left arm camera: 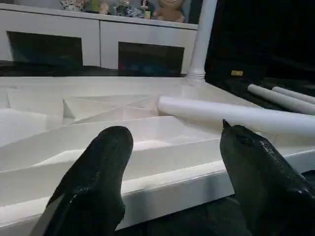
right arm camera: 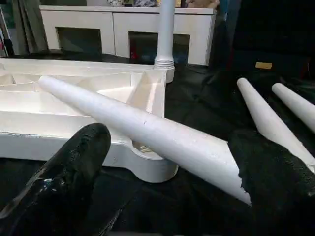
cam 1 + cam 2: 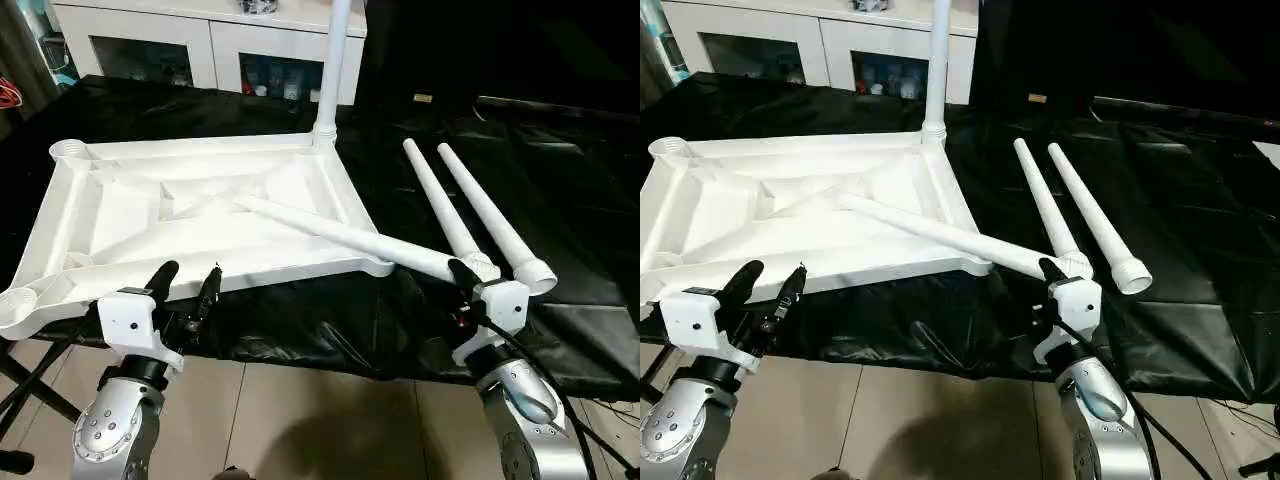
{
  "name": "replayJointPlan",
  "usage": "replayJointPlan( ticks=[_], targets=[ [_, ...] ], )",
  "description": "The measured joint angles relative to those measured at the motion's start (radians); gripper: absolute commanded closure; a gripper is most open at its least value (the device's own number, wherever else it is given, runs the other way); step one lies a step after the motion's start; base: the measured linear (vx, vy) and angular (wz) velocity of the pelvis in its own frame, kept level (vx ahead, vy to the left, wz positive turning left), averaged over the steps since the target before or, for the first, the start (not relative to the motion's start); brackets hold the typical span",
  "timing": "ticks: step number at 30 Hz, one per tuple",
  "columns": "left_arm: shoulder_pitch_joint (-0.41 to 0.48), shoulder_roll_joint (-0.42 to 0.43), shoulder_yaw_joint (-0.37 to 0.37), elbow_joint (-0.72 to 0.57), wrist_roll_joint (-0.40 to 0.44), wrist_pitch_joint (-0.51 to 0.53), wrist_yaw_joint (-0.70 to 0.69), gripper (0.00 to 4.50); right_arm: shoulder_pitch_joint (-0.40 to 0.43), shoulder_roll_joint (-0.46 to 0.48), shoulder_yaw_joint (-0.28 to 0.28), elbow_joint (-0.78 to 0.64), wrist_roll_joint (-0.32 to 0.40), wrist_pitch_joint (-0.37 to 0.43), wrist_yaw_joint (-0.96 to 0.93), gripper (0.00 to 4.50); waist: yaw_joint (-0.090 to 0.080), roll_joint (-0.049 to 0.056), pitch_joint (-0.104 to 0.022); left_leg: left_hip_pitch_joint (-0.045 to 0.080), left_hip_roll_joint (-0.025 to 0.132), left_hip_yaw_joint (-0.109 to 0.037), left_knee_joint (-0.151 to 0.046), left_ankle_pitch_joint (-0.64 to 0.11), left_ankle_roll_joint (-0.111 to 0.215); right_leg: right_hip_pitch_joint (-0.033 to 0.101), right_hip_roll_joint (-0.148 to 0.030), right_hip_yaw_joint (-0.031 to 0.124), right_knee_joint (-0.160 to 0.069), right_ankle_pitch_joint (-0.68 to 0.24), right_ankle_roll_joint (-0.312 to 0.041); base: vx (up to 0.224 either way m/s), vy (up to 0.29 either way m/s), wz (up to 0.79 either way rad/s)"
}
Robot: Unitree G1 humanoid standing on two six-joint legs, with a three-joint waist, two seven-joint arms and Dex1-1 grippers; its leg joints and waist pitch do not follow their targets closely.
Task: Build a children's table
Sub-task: Rotate leg to tighten
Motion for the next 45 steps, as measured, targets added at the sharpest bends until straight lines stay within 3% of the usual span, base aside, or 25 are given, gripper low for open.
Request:
replayJointPlan(
  ticks=[43, 44, 45],
  targets=[
    [0.000, 0.000, 0.000, 0.000, 0.000, 0.000, 0.000, 1.18, 0.000, 0.000, 0.000, 0.000, 0.000, 0.000, 0.000, 0.12, 0.000, 0.000, 0.000, 0.000, 0.000, 0.000, 0.000, 0.000, 0.000, 0.000, 0.000, 0.000, 0.000, 0.000, 0.000, 0.000, 0.000, 0.00],
    [-0.073, 0.022, -0.010, -0.017, -0.010, 0.208, 0.043, 1.18, 0.022, -0.036, -0.021, -0.089, 0.018, 0.136, -0.035, 0.12, 0.015, 0.008, 0.006, -0.003, 0.000, -0.002, 0.002, 0.000, 0.000, 0.000, 0.000, -0.001, 0.001, 0.000, 0.000, 0.000, 0.000, 0.00],
    [-0.146, 0.058, 0.003, -0.010, -0.013, 0.346, 0.077, 1.18, 0.010, -0.080, -0.042, -0.145, 0.030, 0.219, -0.054, 0.12, 0.014, 0.012, 0.009, -0.004, 0.001, 0.000, 0.003, 0.004, -0.002, 0.001, 0.001, 0.000, 0.003, 0.001, 0.001, -0.031, -0.006, 0.18]
  ],
)
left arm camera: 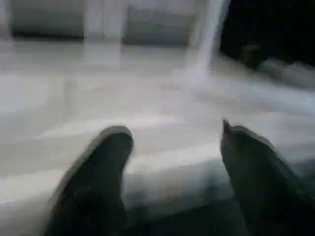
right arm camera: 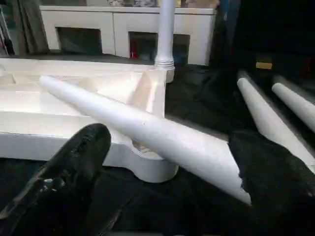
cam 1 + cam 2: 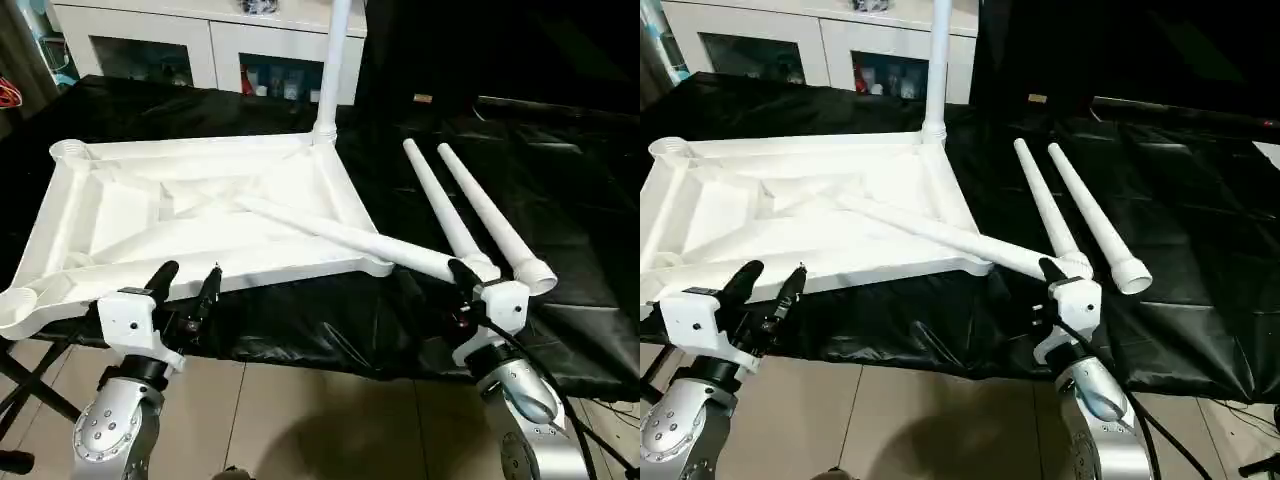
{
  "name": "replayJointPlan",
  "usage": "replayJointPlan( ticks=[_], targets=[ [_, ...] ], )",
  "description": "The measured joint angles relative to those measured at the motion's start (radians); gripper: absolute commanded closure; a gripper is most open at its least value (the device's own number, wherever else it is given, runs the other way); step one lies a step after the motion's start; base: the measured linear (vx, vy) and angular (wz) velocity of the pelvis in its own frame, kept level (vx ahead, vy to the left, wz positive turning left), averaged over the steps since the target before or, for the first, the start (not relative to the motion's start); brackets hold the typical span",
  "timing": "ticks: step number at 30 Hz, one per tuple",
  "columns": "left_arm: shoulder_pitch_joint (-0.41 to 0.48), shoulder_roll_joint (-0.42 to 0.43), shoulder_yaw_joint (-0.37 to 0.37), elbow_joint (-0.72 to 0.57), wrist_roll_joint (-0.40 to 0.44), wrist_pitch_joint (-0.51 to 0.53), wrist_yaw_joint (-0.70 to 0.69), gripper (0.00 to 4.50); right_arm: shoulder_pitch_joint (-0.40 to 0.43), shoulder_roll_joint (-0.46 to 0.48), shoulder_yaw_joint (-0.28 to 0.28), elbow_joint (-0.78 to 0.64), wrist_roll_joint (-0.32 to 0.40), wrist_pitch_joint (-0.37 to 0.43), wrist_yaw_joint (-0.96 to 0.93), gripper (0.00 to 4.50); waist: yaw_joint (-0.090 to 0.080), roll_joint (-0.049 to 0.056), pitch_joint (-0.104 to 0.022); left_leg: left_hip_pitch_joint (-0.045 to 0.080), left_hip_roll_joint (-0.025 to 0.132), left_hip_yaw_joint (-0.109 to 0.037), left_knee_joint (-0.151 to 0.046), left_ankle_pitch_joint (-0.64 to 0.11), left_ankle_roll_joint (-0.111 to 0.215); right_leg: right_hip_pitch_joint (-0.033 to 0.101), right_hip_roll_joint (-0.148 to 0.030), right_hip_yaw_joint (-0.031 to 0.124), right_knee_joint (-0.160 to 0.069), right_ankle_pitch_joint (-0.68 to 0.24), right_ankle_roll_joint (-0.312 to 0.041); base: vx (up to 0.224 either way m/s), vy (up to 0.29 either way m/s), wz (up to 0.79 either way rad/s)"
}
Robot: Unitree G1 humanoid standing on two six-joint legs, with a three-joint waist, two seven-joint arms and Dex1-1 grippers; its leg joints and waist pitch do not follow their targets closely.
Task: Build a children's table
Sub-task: Rotate leg to tighten
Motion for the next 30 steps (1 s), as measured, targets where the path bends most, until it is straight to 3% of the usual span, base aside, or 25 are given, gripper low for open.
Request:
replayJointPlan(
  ticks=[1, 3, 5, 8, 11, 15, 17, 22, 30],
  targets=[
    [-0.034, 0.027, 0.020, -0.014, 0.014, 0.057, 0.018, 1.18, -0.024, -0.023, -0.053, -0.042, 0.021, 0.045, -0.017, 0.12, -0.012, 0.001, -0.001, 0.004, 0.000, 0.006, -0.003, 0.001, 0.000, 0.001, 0.000, 0.007, 0.000, 0.001, 0.001, -0.031, -0.006, 0.18],
    [-0.038, 0.043, 0.023, -0.042, 0.043, 0.063, 0.021, 1.18, -0.044, -0.032, -0.118, -0.055, 0.054, 0.067, -0.030, 0.12, -0.019, 0.001, -0.004, 0.010, -0.002, 0.006, -0.006, 0.001, 0.000, 0.009, 0.000, 0.009, -0.003, -0.002, 0.007, 0.000, 0.000, 0.00],
    [-0.033, 0.030, 0.000, -0.046, 0.063, 0.064, 0.020, 1.18, -0.044, -0.032, -0.140, -0.053, 0.069, 0.075, -0.036, 0.12, -0.027, -0.004, -0.006, 0.015, -0.002, 0.006, -0.006, 0.001, 0.000, 0.009, 0.000, 0.009, -0.003, -0.004, 0.010, 0.000, 0.000, 0.00],
    [-0.023, 0.025, -0.033, -0.037, 0.085, 0.071, 0.020, 1.18, -0.046, -0.011, -0.124, -0.054, 0.081, 0.105, -0.049, 0.12, -0.043, -0.006, -0.006, 0.013, -0.002, 0.004, -0.006, 0.001, 0.000, 0.005, 0.001, 0.009, -0.003, -0.001, 0.004, 0.000, 0.000, 0.00],
    [-0.045, 0.030, -0.028, -0.054, 0.080, 0.122, 0.047, 1.00, -0.047, -0.011, -0.123, -0.080, 0.097, 0.168, -0.064, 0.04, -0.043, -0.004, -0.005, 0.012, -0.002, 0.004, -0.006, 0.001, 0.000, 0.005, 0.001, 0.009, -0.003, 0.000, 0.003, 0.000, 0.000, 0.00],
    [-0.091, 0.023, -0.004, -0.063, 0.037, 0.137, 0.034, 0.80, -0.080, -0.013, -0.119, -0.100, 0.133, 0.194, -0.044, 0.00, -0.043, -0.004, -0.005, 0.011, -0.002, 0.004, -0.005, 0.001, 0.000, 0.005, 0.001, 0.009, -0.003, -0.001, 0.003, 0.000, 0.000, 0.00],
    [-0.130, 0.023, -0.007, -0.062, 0.035, 0.133, 0.024, 0.63, -0.115, -0.029, -0.102, -0.098, 0.140, 0.204, -0.022, 0.00, -0.041, -0.005, -0.005, 0.011, -0.002, 0.004, -0.005, 0.001, 0.000, 0.005, 0.001, 0.009, -0.003, 0.000, 0.003, 0.000, 0.000, 0.00],
    [-0.214, 0.031, -0.064, -0.013, 0.138, 0.077, 0.054, 0.46, -0.215, -0.068, -0.043, -0.002, 0.024, 0.155, -0.024, 0.00, -0.039, -0.007, -0.005, 0.011, -0.002, 0.004, -0.005, 0.001, 0.000, 0.005, 0.001, 0.009, -0.003, 0.000, 0.002, 0.000, 0.000, 0.00],
    [-0.261, 0.049, -0.129, 0.037, 0.114, 0.091, -0.044, 0.46, -0.412, -0.166, 0.031, 0.211, 0.016, 0.154, 0.162, 0.00, -0.032, -0.006, -0.004, 0.006, -0.002, 0.004, -0.004, 0.001, 0.001, 0.000, 0.001, 0.008, -0.003, -0.001, 0.001, 0.000, 0.000, 0.00]
  ],
)
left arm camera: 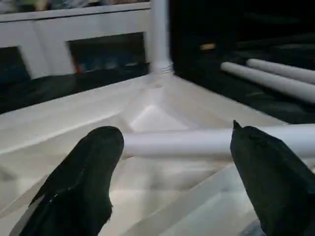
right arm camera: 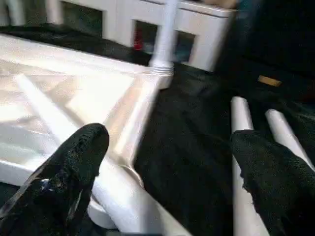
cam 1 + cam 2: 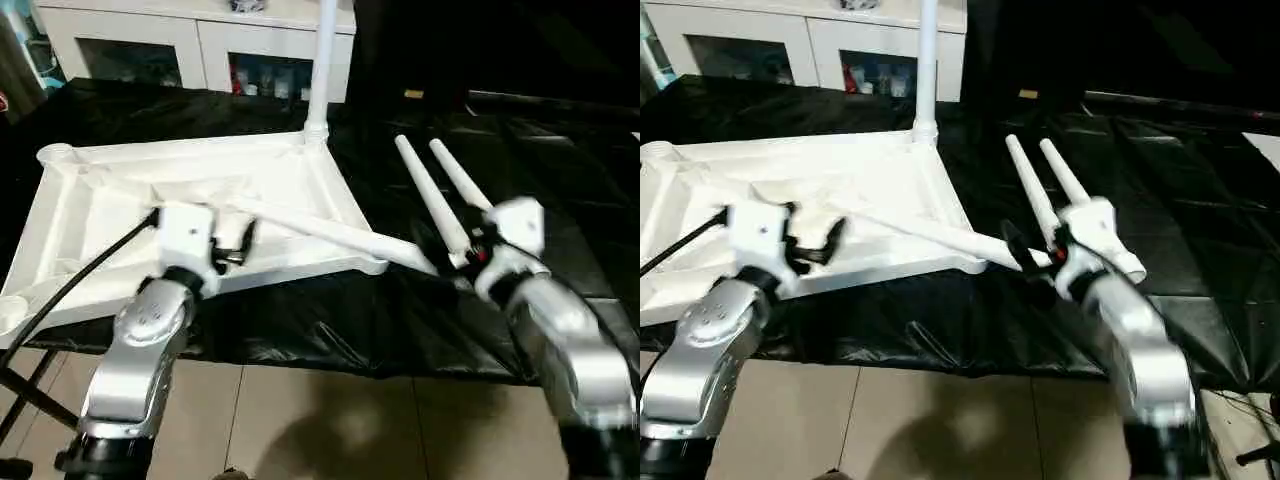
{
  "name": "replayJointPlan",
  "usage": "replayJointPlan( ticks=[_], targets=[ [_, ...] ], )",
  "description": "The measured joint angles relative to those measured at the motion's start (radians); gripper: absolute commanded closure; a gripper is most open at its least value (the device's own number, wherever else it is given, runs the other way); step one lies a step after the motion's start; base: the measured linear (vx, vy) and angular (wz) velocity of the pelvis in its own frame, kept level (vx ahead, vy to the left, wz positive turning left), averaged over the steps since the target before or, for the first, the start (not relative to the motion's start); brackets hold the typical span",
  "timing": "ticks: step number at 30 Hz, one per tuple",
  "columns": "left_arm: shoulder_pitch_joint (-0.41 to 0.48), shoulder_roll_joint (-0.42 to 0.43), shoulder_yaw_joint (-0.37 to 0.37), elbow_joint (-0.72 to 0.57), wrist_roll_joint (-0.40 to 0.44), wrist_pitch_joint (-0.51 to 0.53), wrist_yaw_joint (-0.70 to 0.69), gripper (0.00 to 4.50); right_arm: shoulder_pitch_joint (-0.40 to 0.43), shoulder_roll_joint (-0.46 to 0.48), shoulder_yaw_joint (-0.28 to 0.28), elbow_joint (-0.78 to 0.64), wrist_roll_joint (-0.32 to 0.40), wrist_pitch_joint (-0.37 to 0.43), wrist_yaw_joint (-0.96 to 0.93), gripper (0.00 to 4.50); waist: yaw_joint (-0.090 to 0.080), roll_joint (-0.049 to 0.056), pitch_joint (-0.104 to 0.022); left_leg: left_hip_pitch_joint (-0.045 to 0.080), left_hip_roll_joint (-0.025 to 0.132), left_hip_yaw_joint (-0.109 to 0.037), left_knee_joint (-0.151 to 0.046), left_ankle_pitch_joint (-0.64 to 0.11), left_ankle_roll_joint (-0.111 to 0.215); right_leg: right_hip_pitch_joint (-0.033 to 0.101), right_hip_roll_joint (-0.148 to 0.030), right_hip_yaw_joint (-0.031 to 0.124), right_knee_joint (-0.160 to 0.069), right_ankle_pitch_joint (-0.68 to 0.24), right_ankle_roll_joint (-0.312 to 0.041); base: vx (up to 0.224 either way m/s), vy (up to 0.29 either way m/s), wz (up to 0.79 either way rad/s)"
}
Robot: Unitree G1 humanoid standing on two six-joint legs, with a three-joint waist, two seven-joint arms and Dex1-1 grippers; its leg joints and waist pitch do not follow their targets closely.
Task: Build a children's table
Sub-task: Rotate leg to tighten
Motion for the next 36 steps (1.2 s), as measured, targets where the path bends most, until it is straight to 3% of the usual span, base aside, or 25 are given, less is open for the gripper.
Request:
replayJointPlan(
  ticks=[5, 7, 15, 22, 28, 36],
  targets=[
    [0.000, 0.048, -0.040, 0.002, 0.008, 0.014, -0.061, 0.46, -0.178, -0.073, 0.066, 0.266, -0.054, -0.039, 0.164, 0.00, 0.014, -0.002, 0.000, -0.006, 0.001, 0.000, 0.001, 0.005, 0.008, -0.005, 0.000, -0.002, 0.002, 0.000, -0.001, 0.000, 0.000, 0.00],
    [0.010, 0.090, -0.060, -0.024, 0.013, 0.023, -0.099, 0.46, -0.247, -0.117, 0.119, 0.360, -0.071, -0.030, 0.263, 0.00, 0.019, -0.004, 0.002, -0.010, 0.001, 0.000, 0.002, 0.007, 0.010, -0.010, 0.000, -0.003, 0.004, 0.001, -0.002, 0.000, 0.000, 0.00],
    [0.029, 0.161, -0.100, -0.108, -0.007, 0.073, -0.214, 0.46, -0.351, -0.189, 0.233, 0.461, -0.135, -0.017, 0.476, 0.00, 0.040, -0.009, 0.003, -0.011, 0.001, 0.000, 0.006, 0.007, 0.011, -0.010, -0.002, -0.004, 0.008, 0.000, -0.003, 0.000, 0.000, 0.00],
    [0.044, 0.187, -0.126, -0.127, -0.007, 0.087, -0.261, 0.46, -0.402, -0.205, 0.349, 0.628, -0.286, -0.076, 0.500, 0.00, 0.040, -0.010, 0.003, -0.010, 0.002, 0.000, 0.010, 0.007, 0.006, -0.010, -0.002, -0.004, 0.015, 0.002, -0.005, 0.000, 0.000, 0.00],
    [0.044, 0.198, -0.144, -0.136, -0.007, 0.102, -0.277, 0.46, -0.428, -0.200, 0.380, 0.712, -0.326, -0.098, 0.488, 0.00, 0.039, -0.008, 0.004, -0.009, 0.002, 0.000, 0.009, 0.008, 0.005, -0.010, -0.002, -0.004, 0.016, 0.002, -0.006, 0.000, 0.000, 0.00],
    [0.040, 0.204, -0.147, -0.136, -0.005, 0.105, -0.297, 0.43, -0.488, -0.136, 0.385, 0.895, -0.379, -0.199, 0.426, 0.67, 0.036, -0.002, 0.006, -0.010, 0.002, 0.000, 0.010, 0.008, 0.005, -0.011, -0.002, -0.005, 0.016, 0.003, -0.007, 0.000, 0.000, 0.00]
  ],
)
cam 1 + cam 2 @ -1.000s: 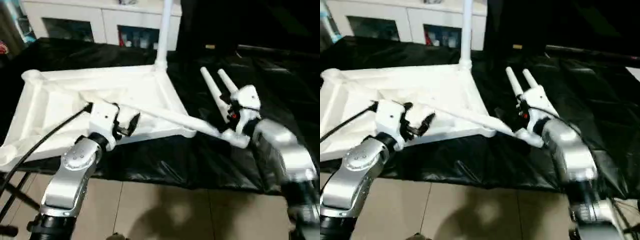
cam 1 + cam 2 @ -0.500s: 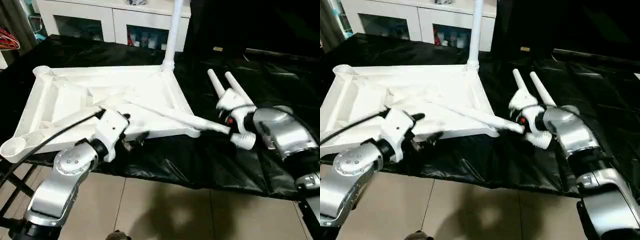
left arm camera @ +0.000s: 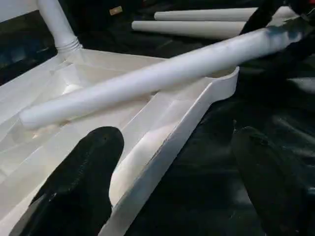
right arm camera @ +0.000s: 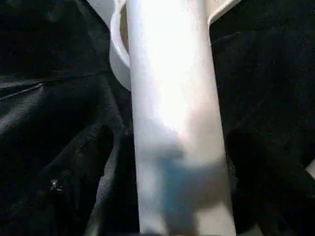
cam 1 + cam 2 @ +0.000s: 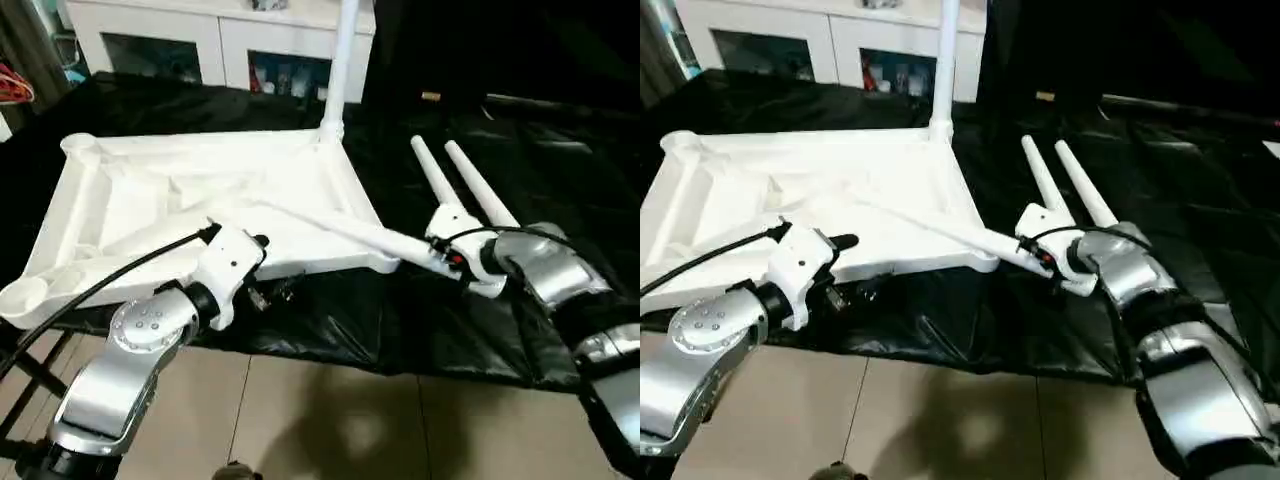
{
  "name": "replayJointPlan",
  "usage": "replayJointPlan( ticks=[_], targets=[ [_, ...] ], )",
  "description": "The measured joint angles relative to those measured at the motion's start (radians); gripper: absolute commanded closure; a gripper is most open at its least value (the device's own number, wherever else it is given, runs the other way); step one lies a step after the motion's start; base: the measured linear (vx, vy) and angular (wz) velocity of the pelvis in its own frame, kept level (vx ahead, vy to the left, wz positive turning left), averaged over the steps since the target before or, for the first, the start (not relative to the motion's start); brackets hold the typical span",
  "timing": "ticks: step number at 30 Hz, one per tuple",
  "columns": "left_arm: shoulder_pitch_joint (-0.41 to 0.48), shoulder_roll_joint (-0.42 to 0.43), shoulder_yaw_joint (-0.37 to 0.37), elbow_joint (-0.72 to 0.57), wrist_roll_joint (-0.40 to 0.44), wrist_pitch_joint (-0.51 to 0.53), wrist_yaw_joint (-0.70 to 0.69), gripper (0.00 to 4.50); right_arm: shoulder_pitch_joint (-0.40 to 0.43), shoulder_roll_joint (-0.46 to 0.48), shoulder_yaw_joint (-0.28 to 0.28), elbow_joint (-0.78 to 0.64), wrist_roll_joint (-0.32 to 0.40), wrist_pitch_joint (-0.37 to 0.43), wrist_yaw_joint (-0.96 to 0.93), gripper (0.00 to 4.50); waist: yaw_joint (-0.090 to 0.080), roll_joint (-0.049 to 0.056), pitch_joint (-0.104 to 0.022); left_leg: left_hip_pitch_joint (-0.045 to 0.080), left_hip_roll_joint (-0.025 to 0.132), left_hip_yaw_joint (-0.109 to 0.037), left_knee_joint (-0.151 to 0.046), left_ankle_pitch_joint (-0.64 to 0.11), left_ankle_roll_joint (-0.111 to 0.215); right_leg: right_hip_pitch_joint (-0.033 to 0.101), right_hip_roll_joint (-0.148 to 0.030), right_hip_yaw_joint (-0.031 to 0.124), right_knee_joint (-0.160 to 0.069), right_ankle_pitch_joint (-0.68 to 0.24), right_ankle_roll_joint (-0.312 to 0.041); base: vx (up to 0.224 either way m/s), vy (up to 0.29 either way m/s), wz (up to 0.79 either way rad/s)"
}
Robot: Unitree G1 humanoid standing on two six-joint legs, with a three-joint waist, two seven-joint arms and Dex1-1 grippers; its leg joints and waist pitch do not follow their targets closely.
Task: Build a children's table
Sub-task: Rotate leg to tighten
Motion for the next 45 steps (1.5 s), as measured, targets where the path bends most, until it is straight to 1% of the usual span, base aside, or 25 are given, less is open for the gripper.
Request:
replayJointPlan(
  ticks=[6, 12, 14, 15, 16, 19, 20, 21, 24, 25, 30, 32, 34, 36, 38, 39, 40, 42, 44, 45],
  targets=[
    [-0.006, 0.006, -0.005, 0.000, 0.001, 0.000, -0.010, 0.43, -0.032, 0.018, 0.002, 0.090, -0.026, -0.045, -0.046, 1.20, 0.001, 0.001, 0.001, 0.000, 0.000, 0.000, 0.000, 0.000, 0.000, 0.000, 0.000, 0.000, 0.000, 0.000, 0.000, 0.000, 0.000, 0.00],
    [-0.010, 0.006, -0.005, 0.000, 0.007, 0.000, -0.010, 0.43, -0.067, 0.040, -0.004, 0.154, -0.029, -0.091, -0.068, 1.73, 0.001, 0.001, 0.001, 0.000, 0.000, 0.000, 0.000, 0.000, 0.000, 0.000, 0.000, 0.000, 0.000, 0.000, 0.000, 0.000, 0.000, 0.00],
    [-0.012, 0.006, -0.005, 0.000, 0.008, 0.000, -0.010, 0.43, -0.070, 0.042, -0.006, 0.165, -0.029, -0.103, -0.069, 1.86, 0.001, 0.001, 0.001, 0.000, 0.000, 0.000, 0.000, 0.000, 0.000, 0.000, 0.000, 0.000, 0.000, 0.000, 0.000, 0.000, 0.000, 0.00],
    [-0.014, 0.006, -0.005, 0.000, 0.008, 0.000, -0.010, 0.43, -0.072, 0.042, -0.008, 0.169, -0.029, -0.106, -0.069, 1.86, 0.001, 0.001, 0.001, 0.000, 0.000, 0.000, 0.000, 0.000, 0.000, 0.000, 0.000, 0.000, 0.000, 0.000, 0.000, 0.000, 0.000, 0.00],
    [-0.017, 0.006, -0.005, 0.001, 0.009, 0.000, -0.010, 0.43, -0.076, 0.042, -0.009, 0.179, -0.029, -0.110, -0.069, 2.06, 0.001, 0.001, 0.001, 0.000, 0.000, 0.000, 0.000, 0.000, 0.000, 0.000, 0.000, 0.000, 0.000, 0.000, 0.000, 0.000, 0.000, 0.00],
    [-0.024, 0.004, -0.005, 0.003, 0.010, -0.005, -0.009, 0.43, -0.083, 0.042, -0.019, 0.190, -0.029, -0.121, -0.068, 2.22, 0.001, 0.001, 0.001, 0.000, 0.000, 0.000, 0.000, 0.000, 0.000, 0.000, 0.000, 0.000, 0.000, 0.000, 0.000, 0.000, 0.000, 0.00],
    [-0.025, 0.002, -0.005, 0.004, 0.010, -0.007, -0.008, 0.43, -0.083, 0.042, -0.023, 0.193, -0.028, -0.126, -0.068, 2.36, 0.001, 0.001, 0.001, 0.000, 0.000, 0.000, 0.000, 0.000, 0.000, 0.000, 0.000, 0.000, 0.000, 0.000, 0.000, 0.000, 0.000, 0.00],
    [-0.027, -0.002, -0.005, 0.010, 0.010, -0.009, -0.007, 0.43, -0.083, 0.042, -0.031, 0.196, -0.025, -0.126, -0.067, 2.47, 0.001, 0.001, 0.001, 0.000, 0.000, 0.000, 0.000, 0.000, 0.000, 0.000, 0.000, 0.000, 0.000, 0.000, 0.000, 0.000, 0.000, 0.00],
    [-0.044, -0.020, -0.002, 0.041, 0.012, -0.012, 0.012, 0.43, -0.083, 0.040, -0.065, 0.198, -0.004, -0.125, -0.058, 2.58, 0.001, 0.000, 0.001, -0.001, 0.000, 0.000, 0.000, 0.000, 0.000, 0.000, 0.000, -0.001, 0.000, 0.000, 0.000, 0.000, 0.000, 0.00],
    [-0.065, -0.037, 0.003, 0.064, 0.012, -0.012, 0.026, 0.43, -0.083, 0.039, -0.094, 0.196, 0.022, -0.121, -0.048, 2.66, 0.002, 0.000, 0.001, -0.002, 0.000, 0.000, 0.000, 0.001, 0.001, -0.001, 0.000, -0.001, 0.000, 0.000, 0.000, 0.000, 0.000, 0.00],
    [-0.145, -0.079, 0.042, 0.131, 0.008, -0.005, 0.071, 0.43, -0.062, 0.029, -0.172, 0.132, 0.107, -0.093, -0.011, 2.68, 0.004, 0.000, 0.001, -0.003, 0.001, 0.000, 0.001, 0.004, 0.006, -0.001, 0.000, -0.001, 0.000, 0.000, -0.001, 0.000, 0.000, 0.00],
    [-0.175, -0.106, 0.069, 0.162, -0.005, 0.010, 0.091, 0.10, -0.035, 0.027, -0.206, 0.091, 0.146, -0.075, 0.008, 2.68, 0.004, 0.000, 0.001, -0.003, 0.001, 0.000, 0.001, 0.004, 0.006, -0.001, 0.000, -0.002, 0.000, 0.000, -0.001, 0.000, 0.000, 0.00],
    [-0.202, -0.131, 0.094, 0.187, -0.023, 0.025, 0.113, 0.07, -0.010, 0.031, -0.240, 0.054, 0.192, -0.054, 0.035, 2.68, 0.004, 0.000, 0.001, -0.004, 0.001, 0.000, 0.001, 0.004, 0.007, -0.002, 0.000, -0.002, 0.000, 0.000, -0.001, 0.000, 0.000, 0.00],
    [-0.245, -0.182, 0.134, 0.216, -0.082, 0.063, 0.115, 0.01, 0.057, 0.036, -0.308, -0.061, 0.291, -0.004, 0.108, 2.69, 0.008, -0.001, 0.001, -0.005, 0.001, -0.001, 0.001, 0.005, 0.007, -0.002, 0.000, -0.003, -0.001, 0.000, -0.001, 0.000, 0.000, 0.00],
    [-0.313, -0.243, 0.169, 0.248, -0.160, 0.108, 0.113, 0.00, 0.121, 0.067, -0.362, -0.199, 0.417, 0.073, 0.181, 2.69, 0.009, 0.000, 0.001, -0.006, 0.001, -0.001, 0.001, 0.005, 0.008, -0.002, 0.000, -0.004, -0.001, 0.001, -0.001, 0.000, 0.000, 0.00],
    [-0.338, -0.264, 0.179, 0.253, -0.188, 0.120, 0.111, 0.00, 0.130, 0.085, -0.372, -0.243, 0.458, 0.109, 0.199, 2.69, 0.009, 0.000, 0.001, -0.005, 0.001, -0.001, 0.001, 0.005, 0.008, -0.002, -0.001, -0.004, 0.000, 0.001, -0.002, 0.000, 0.000, 0.00],
    [-0.376, -0.300, 0.189, 0.265, -0.227, 0.138, 0.110, 0.00, 0.151, 0.103, -0.390, -0.305, 0.516, 0.154, 0.217, 2.69, 0.009, 0.000, 0.001, -0.005, 0.001, -0.001, 0.002, 0.005, 0.009, -0.002, -0.001, -0.004, 0.000, 0.001, -0.002, 0.000, 0.000, 0.00],
    [-0.415, -0.344, 0.208, 0.279, -0.291, 0.168, 0.108, 0.00, 0.174, 0.119, -0.397, -0.376, 0.576, 0.201, 0.228, 2.69, 0.009, 0.001, 0.001, -0.005, 0.001, -0.001, 0.002, 0.005, 0.009, -0.002, -0.001, -0.004, 0.000, 0.002, -0.003, 0.000, 0.000, 0.00],
    [-0.458, -0.407, 0.248, 0.316, -0.371, 0.216, 0.104, 0.00, 0.235, 0.136, -0.411, -0.478, 0.644, 0.255, 0.232, 2.69, 0.011, -0.001, 0.001, -0.005, 0.002, -0.001, 0.002, 0.006, 0.009, -0.001, -0.001, -0.005, -0.001, 0.002, -0.003, 0.000, 0.000, 0.00],
    [-0.471, -0.423, 0.266, 0.325, -0.401, 0.230, 0.100, 0.00, 0.254, 0.155, -0.416, -0.496, 0.667, 0.275, 0.229, 2.69, 0.014, -0.001, 0.001, -0.005, 0.002, -0.001, 0.002, 0.006, 0.008, -0.001, -0.001, -0.005, -0.001, 0.002, -0.003, 0.000, 0.000, 0.00]
  ],
)
